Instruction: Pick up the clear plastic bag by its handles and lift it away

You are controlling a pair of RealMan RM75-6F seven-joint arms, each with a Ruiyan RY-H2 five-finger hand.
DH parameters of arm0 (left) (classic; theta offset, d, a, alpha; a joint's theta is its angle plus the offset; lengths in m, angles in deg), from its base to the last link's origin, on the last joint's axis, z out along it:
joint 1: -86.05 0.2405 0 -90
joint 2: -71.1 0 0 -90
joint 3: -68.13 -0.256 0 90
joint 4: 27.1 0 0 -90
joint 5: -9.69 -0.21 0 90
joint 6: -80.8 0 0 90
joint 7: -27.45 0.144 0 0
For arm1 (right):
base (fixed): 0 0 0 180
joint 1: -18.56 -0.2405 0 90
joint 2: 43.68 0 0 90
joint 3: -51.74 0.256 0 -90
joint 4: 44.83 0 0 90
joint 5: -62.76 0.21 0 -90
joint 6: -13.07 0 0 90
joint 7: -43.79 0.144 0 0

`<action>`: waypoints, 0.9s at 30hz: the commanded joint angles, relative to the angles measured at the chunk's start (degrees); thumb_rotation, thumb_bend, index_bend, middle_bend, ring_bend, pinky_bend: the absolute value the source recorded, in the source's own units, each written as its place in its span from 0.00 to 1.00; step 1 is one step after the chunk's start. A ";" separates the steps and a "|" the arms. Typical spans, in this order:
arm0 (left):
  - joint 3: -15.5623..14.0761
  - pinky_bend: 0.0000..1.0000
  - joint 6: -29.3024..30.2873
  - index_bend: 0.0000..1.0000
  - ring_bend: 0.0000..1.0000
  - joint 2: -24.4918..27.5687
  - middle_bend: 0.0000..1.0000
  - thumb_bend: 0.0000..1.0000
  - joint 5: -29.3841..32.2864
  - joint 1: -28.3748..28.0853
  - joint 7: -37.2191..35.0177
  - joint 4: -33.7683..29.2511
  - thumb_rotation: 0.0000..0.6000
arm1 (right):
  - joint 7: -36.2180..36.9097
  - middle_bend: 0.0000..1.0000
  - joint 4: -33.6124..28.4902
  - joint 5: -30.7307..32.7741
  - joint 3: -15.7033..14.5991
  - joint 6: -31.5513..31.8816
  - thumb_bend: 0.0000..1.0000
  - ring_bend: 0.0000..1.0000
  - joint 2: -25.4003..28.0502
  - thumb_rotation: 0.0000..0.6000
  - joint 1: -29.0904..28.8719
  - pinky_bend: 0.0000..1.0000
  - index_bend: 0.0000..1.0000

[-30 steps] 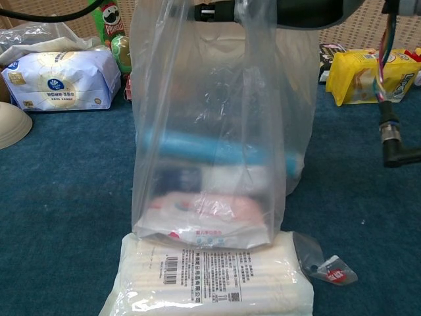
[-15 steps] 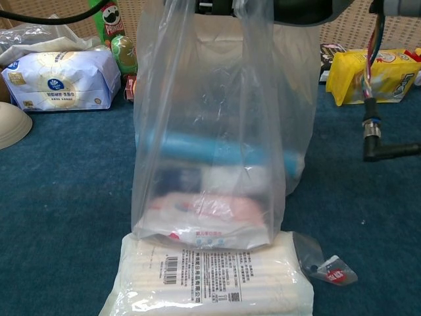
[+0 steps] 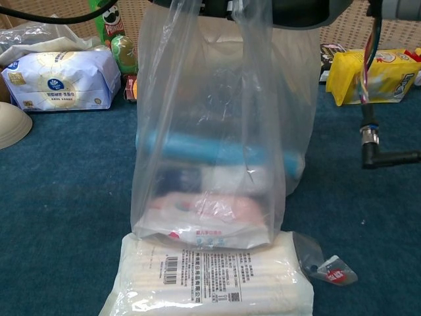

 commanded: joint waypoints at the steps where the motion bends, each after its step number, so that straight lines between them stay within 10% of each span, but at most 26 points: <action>1: -0.05 0.16 0.08 0.14 0.02 0.11 0.15 0.08 0.12 0.02 -0.02 0.02 1.00 | 0.72 0.41 -0.21 -0.40 -0.25 0.19 0.14 0.36 0.41 0.26 -0.02 0.25 0.38; 27: -3.02 0.16 1.06 0.14 0.01 4.34 0.14 0.08 1.43 3.58 -3.67 -2.99 1.00 | 10.04 0.72 2.16 0.66 1.49 -2.30 0.16 0.73 4.43 0.25 -0.66 0.63 0.62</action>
